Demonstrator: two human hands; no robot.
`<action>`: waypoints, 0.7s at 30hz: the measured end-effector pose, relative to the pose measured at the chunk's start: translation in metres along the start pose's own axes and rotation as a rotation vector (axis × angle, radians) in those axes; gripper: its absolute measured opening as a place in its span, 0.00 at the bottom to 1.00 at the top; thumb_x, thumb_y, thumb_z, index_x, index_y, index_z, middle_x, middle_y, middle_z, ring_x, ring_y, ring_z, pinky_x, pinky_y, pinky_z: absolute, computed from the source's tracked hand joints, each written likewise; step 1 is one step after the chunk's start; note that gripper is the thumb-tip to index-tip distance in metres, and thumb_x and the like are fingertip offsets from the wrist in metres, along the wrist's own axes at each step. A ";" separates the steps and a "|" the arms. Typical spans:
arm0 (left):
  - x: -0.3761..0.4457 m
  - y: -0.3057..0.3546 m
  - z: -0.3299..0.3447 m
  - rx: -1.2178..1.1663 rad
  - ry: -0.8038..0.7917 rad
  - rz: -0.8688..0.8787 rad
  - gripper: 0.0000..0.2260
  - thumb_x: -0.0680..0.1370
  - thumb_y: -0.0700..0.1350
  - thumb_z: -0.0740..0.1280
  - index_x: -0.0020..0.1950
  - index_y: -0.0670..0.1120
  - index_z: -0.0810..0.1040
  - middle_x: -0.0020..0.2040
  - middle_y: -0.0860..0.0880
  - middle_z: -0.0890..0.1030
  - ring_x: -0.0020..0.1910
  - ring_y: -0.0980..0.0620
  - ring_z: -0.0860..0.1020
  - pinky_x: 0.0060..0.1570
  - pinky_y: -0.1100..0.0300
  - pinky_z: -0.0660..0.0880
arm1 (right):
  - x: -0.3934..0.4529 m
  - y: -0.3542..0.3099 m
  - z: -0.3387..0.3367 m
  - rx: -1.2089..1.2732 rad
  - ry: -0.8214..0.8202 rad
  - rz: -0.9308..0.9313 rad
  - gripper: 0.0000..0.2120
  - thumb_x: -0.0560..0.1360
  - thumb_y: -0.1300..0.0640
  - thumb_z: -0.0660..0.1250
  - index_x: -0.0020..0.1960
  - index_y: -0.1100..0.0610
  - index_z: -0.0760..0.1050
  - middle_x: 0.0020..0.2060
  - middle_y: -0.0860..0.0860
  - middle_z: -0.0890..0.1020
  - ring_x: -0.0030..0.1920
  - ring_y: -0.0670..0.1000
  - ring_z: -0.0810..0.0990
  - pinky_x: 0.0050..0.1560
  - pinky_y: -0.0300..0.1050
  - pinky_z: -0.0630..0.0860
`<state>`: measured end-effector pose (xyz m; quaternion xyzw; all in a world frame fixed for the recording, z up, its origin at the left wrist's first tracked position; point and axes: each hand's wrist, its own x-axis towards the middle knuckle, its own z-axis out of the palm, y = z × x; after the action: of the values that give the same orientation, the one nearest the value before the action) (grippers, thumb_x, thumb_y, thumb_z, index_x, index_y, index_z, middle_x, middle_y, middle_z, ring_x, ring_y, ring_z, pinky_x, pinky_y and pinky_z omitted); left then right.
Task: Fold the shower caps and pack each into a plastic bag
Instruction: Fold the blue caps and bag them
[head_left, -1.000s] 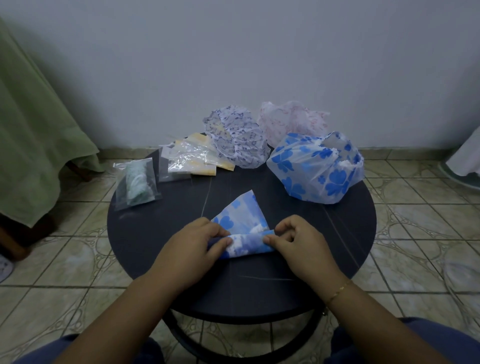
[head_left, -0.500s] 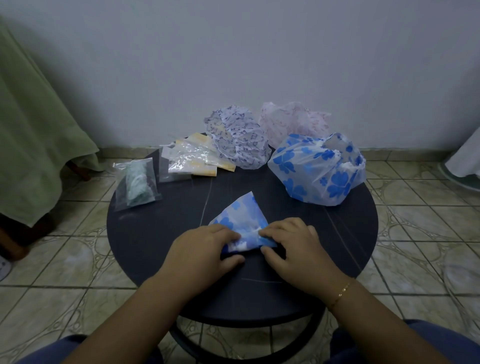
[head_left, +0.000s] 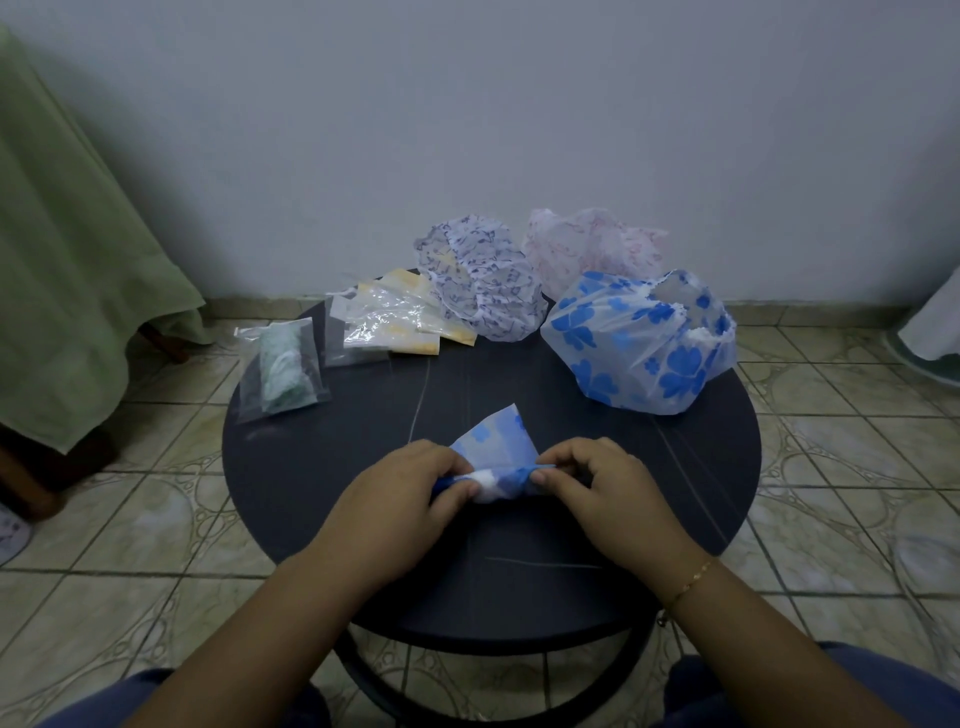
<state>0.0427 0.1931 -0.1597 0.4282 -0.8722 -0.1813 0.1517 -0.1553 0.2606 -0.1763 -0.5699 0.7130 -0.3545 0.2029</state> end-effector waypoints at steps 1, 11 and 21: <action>0.001 0.000 -0.001 -0.013 -0.011 0.000 0.07 0.78 0.56 0.61 0.54 0.58 0.75 0.51 0.59 0.73 0.48 0.61 0.73 0.49 0.62 0.71 | 0.001 -0.001 0.000 0.042 0.010 0.028 0.02 0.72 0.49 0.70 0.44 0.44 0.78 0.43 0.47 0.78 0.47 0.47 0.76 0.51 0.40 0.73; 0.010 0.001 0.005 0.103 0.053 -0.051 0.12 0.81 0.57 0.55 0.57 0.58 0.75 0.53 0.59 0.75 0.46 0.60 0.63 0.57 0.62 0.54 | 0.012 -0.012 0.004 0.284 0.073 0.269 0.07 0.69 0.53 0.75 0.40 0.54 0.78 0.39 0.51 0.82 0.40 0.47 0.79 0.41 0.40 0.76; 0.019 -0.004 0.019 0.163 0.266 0.182 0.10 0.71 0.47 0.65 0.50 0.52 0.81 0.46 0.55 0.80 0.41 0.53 0.78 0.40 0.59 0.69 | 0.013 -0.009 0.017 -0.249 0.200 -0.147 0.04 0.72 0.54 0.70 0.48 0.49 0.79 0.45 0.43 0.76 0.49 0.47 0.71 0.48 0.43 0.68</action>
<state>0.0262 0.1797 -0.1764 0.3787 -0.8914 -0.0370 0.2463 -0.1414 0.2427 -0.1794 -0.6031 0.7245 -0.3321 0.0324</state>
